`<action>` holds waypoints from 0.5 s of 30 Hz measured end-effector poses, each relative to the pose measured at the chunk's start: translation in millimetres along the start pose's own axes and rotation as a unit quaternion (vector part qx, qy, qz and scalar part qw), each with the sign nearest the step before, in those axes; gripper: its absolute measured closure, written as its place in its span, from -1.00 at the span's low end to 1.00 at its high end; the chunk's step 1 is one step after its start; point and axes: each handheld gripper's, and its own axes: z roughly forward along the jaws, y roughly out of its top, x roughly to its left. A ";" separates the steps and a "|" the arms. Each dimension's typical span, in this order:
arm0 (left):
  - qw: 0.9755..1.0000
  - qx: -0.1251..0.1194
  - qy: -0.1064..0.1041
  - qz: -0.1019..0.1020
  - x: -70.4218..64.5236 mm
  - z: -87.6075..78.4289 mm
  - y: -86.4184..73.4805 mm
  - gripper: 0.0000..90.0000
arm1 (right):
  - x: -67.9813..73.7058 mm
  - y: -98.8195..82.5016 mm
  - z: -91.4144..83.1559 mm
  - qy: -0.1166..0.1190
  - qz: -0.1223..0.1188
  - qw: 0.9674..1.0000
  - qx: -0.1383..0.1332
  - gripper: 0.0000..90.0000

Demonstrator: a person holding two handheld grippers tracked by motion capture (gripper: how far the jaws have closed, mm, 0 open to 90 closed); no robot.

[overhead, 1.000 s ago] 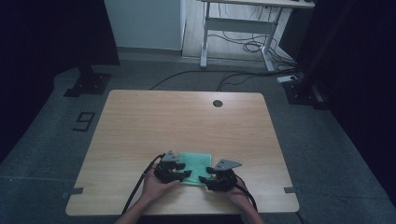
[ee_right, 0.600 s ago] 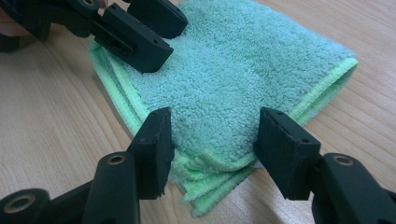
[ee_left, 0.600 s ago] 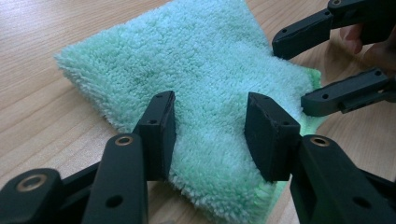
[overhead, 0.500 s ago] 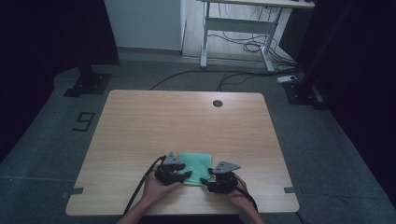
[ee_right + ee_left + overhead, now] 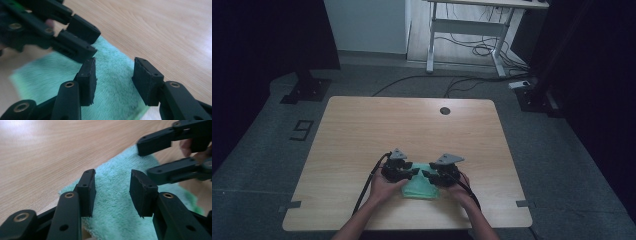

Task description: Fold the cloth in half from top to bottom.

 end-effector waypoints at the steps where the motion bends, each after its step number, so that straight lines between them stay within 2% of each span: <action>1: 1.000 0.007 0.002 -0.001 1.5 3.3 -1.6 0.25 | -1.9 0.1 5.0 -0.001 0.003 1.000 0.007 0.16; 3: 1.000 0.011 0.001 -0.004 3.4 6.6 -5.5 0.26 | -7.0 -2.8 15.5 -0.006 0.008 1.000 0.026 0.16; 5: 1.000 0.005 -0.002 -0.007 5.0 6.9 -8.5 0.27 | -10.6 -6.2 18.8 0.002 0.021 0.999 0.025 0.16; 9: 1.000 0.003 -0.005 -0.011 5.8 6.2 -9.3 0.27 | -10.9 -8.3 15.2 -0.009 0.019 0.999 0.025 0.13; 12: 1.000 0.005 0.002 -0.005 4.1 2.5 -8.3 0.23 | -10.9 -10.6 9.9 -0.014 0.021 0.999 0.024 0.13; 15: 1.000 -0.007 0.005 0.004 -2.1 -13.0 -7.8 0.18 | -7.7 -10.0 1.8 -0.017 0.015 1.000 0.018 0.08</action>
